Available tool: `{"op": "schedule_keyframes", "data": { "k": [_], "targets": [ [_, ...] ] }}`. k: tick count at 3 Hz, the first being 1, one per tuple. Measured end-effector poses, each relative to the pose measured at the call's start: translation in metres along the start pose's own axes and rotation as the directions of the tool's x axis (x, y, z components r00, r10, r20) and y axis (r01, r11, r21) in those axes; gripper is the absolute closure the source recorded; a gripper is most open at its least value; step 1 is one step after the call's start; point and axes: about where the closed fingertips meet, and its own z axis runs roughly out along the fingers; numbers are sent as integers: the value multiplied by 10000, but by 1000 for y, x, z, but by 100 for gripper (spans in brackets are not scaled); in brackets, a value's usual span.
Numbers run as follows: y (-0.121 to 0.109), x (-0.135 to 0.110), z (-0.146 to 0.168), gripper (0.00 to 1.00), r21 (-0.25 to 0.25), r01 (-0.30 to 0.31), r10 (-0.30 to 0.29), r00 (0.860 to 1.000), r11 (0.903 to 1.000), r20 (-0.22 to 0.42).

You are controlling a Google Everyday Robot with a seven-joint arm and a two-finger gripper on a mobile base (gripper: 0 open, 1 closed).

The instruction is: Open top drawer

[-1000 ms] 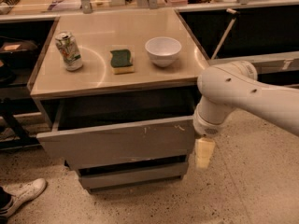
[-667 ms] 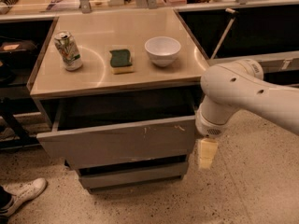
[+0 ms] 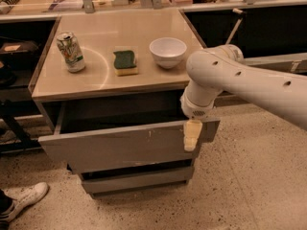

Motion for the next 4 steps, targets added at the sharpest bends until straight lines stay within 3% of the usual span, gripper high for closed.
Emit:
{"op": "schedule_keyframes", "data": {
  "k": [1,2,4],
  "targets": [
    [-16,-19,16,0,-220,348,-345,9993,9992,136],
    [-7,-27,29,0,-844,323,-321,9995,9959,33],
    [47,6,38,0,-2127,-523,356,9960,9757,-819]
  ]
}}
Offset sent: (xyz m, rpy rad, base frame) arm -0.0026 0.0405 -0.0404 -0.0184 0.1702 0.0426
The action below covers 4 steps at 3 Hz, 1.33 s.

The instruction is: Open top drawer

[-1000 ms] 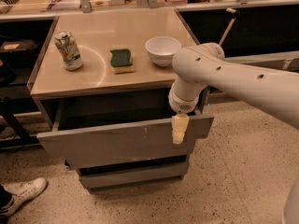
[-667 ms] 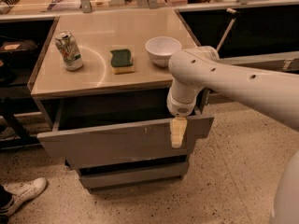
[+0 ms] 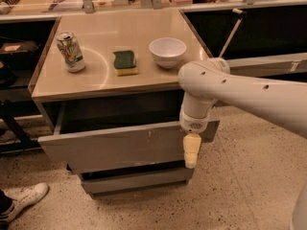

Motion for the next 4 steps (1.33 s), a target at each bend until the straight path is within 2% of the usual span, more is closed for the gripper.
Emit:
{"op": "schedule_keyframes", "data": {
  "k": [2,3,4],
  "targets": [
    [27,14,9,0,-547,-207,203,9998,9983,-85],
    [39,18,-3,0,-331,-81,92,9995,9994,317],
    [39,19,-4,0,-324,-86,96,9994,9994,327]
  ]
}}
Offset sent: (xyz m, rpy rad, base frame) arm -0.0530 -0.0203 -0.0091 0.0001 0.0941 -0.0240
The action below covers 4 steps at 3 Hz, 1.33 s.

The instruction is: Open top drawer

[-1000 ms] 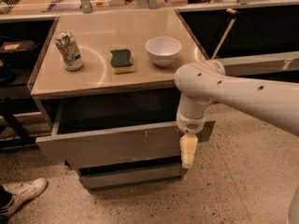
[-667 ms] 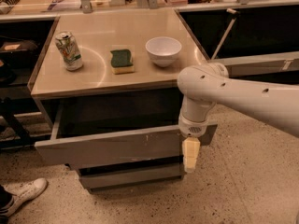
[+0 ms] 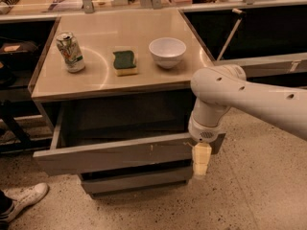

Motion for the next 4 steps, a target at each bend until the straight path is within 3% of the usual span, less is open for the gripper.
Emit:
{"op": "schedule_keyframes", "data": {
  "k": [2,4],
  "targets": [
    [17,10,17,0,-673,-69,51,9996,9977,-275],
    [27,14,14,0,-729,-165,140,9993,9972,-348]
  ]
}}
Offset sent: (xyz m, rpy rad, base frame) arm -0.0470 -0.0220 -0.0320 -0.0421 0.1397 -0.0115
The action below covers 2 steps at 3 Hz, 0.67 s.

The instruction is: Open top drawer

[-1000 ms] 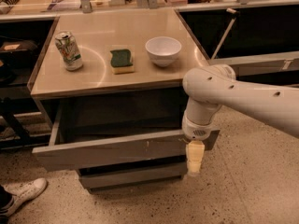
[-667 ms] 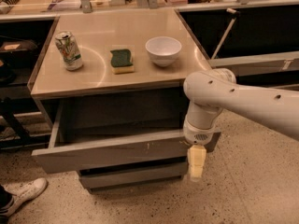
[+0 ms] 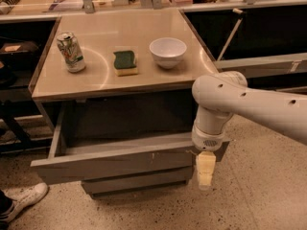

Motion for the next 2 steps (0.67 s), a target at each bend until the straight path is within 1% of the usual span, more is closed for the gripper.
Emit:
{"op": "schedule_keyframes", "data": {
  "k": [1,2],
  "targets": [
    [1,0,-2,0,-5,-8,8,10000,10000,-7],
    [30,13,-2,0,-178,-269,266,9995,9995,-181]
  ]
}}
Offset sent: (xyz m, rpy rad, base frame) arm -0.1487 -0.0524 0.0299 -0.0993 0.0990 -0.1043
